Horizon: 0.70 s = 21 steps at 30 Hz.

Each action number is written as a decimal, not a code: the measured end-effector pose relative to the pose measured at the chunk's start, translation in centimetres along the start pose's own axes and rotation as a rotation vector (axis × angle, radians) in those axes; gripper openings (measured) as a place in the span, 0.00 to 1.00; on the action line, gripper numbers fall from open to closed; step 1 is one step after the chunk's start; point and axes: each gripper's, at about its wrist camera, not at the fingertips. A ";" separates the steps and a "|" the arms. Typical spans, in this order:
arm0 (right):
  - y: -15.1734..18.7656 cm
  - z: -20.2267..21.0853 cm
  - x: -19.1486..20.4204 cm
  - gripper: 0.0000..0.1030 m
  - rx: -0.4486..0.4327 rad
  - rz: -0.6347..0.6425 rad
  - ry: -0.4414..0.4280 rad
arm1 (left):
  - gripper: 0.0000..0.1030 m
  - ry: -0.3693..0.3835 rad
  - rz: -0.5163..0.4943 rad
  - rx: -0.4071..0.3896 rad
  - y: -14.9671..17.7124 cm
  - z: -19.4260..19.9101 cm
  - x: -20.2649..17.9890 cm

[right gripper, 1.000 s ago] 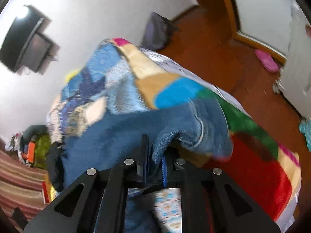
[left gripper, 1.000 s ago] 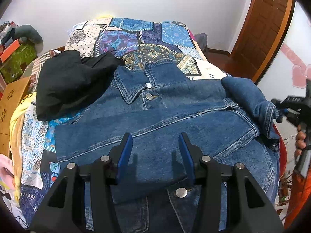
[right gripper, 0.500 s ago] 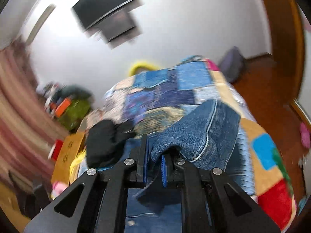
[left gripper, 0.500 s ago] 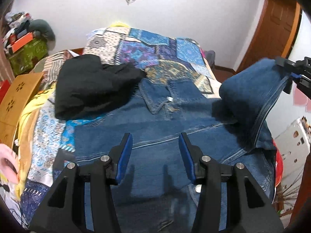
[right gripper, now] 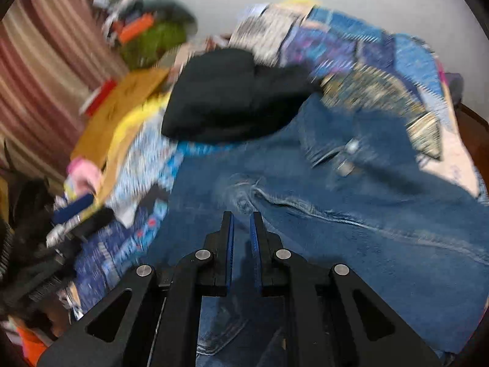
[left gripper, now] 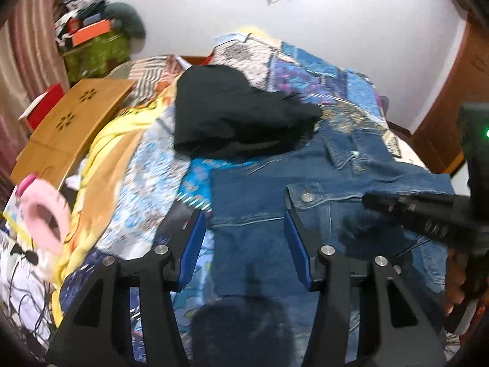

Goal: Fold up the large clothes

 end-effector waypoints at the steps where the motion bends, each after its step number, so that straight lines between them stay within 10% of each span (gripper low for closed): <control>1: 0.3 -0.4 0.3 0.10 0.018 0.012 -0.001 | 0.51 -0.007 0.007 0.006 0.2 -0.1 0.4; 10: 1.3 3.6 -0.6 0.10 -0.057 0.072 0.090 | 0.51 0.062 0.039 0.057 0.7 -1.4 -0.2; 15: 2.1 7.5 -4.1 0.45 -0.154 0.000 0.164 | 0.51 0.149 0.043 0.119 0.5 -3.3 -2.5; 21: 4.0 10.9 -8.3 0.51 -0.244 -0.063 0.312 | 0.51 0.283 0.085 0.225 0.6 -6.5 -5.1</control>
Point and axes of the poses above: each gripper's, at about its wrist camera, not at the fingertips, and z roughly against the way its jaws point, x to its left, y to its underside, and after that the axes turned 5 degrees about y, right-handed
